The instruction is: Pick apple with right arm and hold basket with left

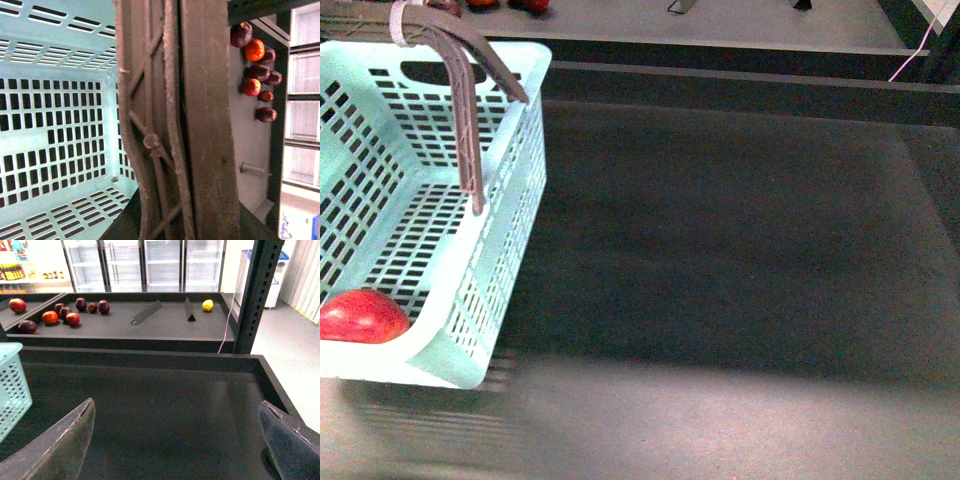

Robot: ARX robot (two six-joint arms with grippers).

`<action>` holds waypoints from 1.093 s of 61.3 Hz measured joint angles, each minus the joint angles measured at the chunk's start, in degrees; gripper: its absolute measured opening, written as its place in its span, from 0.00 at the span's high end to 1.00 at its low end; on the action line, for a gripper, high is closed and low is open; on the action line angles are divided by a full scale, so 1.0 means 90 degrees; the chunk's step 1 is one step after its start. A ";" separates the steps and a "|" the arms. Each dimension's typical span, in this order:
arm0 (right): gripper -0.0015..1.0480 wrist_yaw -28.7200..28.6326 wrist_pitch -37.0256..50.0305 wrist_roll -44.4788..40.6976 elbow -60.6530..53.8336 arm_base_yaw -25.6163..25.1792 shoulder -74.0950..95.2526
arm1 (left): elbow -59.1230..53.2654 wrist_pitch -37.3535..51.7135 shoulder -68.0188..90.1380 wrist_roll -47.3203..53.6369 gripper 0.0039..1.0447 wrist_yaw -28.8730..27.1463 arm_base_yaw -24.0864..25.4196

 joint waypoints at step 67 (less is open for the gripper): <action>0.08 -0.0002 0.0000 0.0000 -0.0002 0.0000 0.0000 | -0.0452 -0.0362 -0.0158 -0.0053 0.45 -0.0046 -0.0044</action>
